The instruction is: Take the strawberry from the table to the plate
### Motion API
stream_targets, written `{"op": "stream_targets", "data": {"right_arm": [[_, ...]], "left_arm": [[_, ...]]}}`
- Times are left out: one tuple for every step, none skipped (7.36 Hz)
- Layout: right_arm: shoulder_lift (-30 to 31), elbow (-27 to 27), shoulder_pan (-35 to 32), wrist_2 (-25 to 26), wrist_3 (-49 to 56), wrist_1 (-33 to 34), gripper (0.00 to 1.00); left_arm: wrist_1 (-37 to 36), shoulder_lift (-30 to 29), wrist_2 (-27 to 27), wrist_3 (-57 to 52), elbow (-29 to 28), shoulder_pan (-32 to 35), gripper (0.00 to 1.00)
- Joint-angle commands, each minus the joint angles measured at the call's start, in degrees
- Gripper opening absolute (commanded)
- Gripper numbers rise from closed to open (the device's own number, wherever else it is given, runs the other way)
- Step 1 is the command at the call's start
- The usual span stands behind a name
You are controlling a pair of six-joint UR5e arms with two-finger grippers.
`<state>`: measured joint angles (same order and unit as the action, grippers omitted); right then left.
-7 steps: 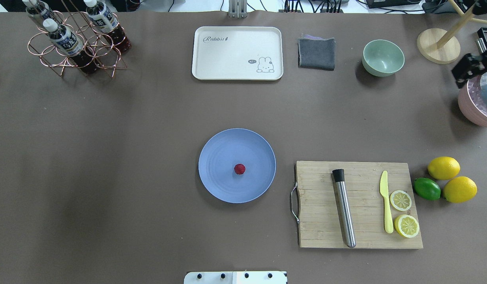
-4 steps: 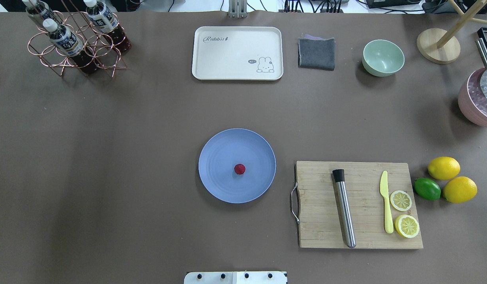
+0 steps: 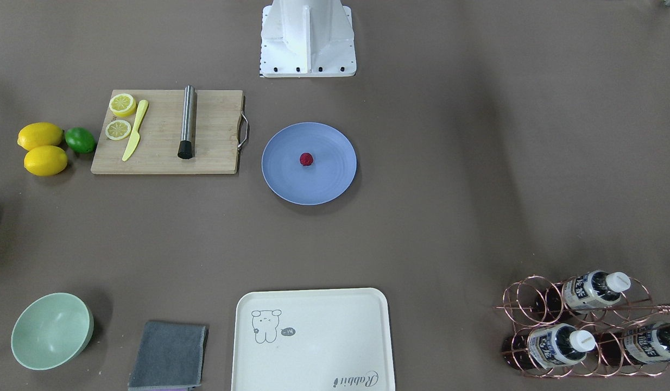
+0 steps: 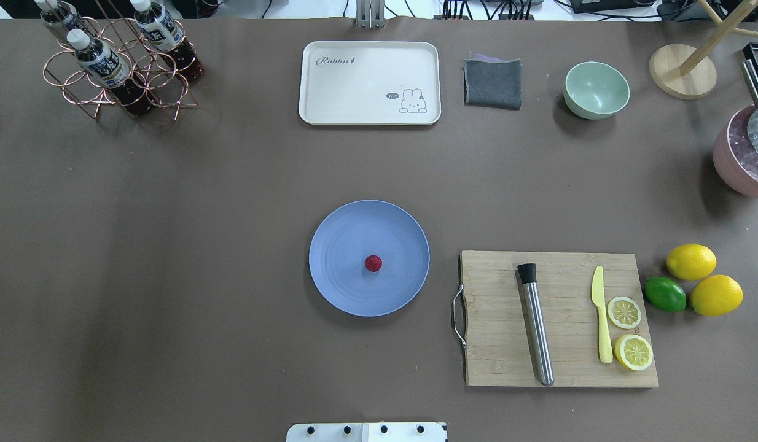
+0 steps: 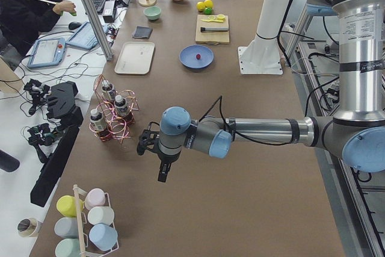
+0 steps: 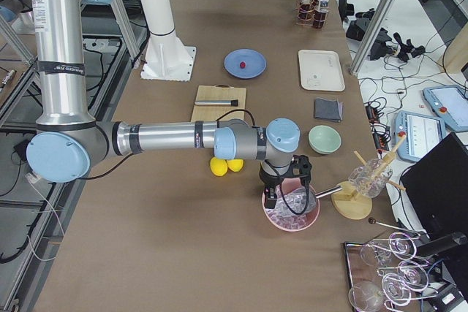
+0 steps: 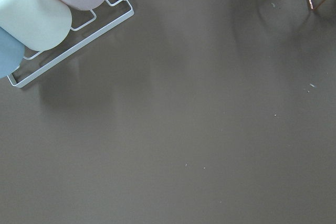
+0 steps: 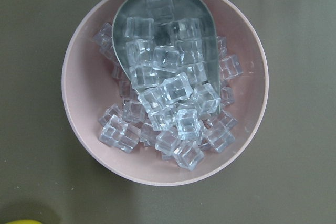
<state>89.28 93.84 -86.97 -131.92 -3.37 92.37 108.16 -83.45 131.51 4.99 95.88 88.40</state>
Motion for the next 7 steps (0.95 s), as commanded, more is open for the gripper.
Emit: {"op": "stream_targets", "data": {"right_arm": [[0.1, -0.1, -1.1, -0.2, -0.1, 0.0, 1.00], [0.2, -0.1, -1.3, -0.2, 0.0, 0.0, 1.00], [0.4, -0.1, -1.5, -0.3, 0.2, 0.0, 1.00], [0.5, -0.1, -2.0, -0.3, 0.4, 0.0, 1.00], [0.5, -0.1, -2.1, -0.3, 0.4, 0.0, 1.00], [0.8, -0.1, -2.1, -0.3, 0.4, 0.0, 1.00], [0.8, 0.0, -2.1, -0.4, 0.1, 0.0, 1.00]], "left_arm": [[-0.1, -0.6, 0.1, 0.5, 0.0, -0.1, 0.98], [0.0, -0.8, 0.1, 0.5, 0.1, -0.5, 0.98], [0.0, -1.0, 0.1, 0.5, 0.2, -0.5, 0.98], [0.0, -1.0, 0.1, 0.5, 0.2, -0.5, 0.98], [0.0, -1.1, 0.1, 0.5, 0.0, -0.5, 0.98], [0.0, -1.1, 0.0, 0.5, -0.1, -0.5, 0.98], [0.0, -1.2, 0.0, 0.5, 0.1, -0.5, 0.98]]}}
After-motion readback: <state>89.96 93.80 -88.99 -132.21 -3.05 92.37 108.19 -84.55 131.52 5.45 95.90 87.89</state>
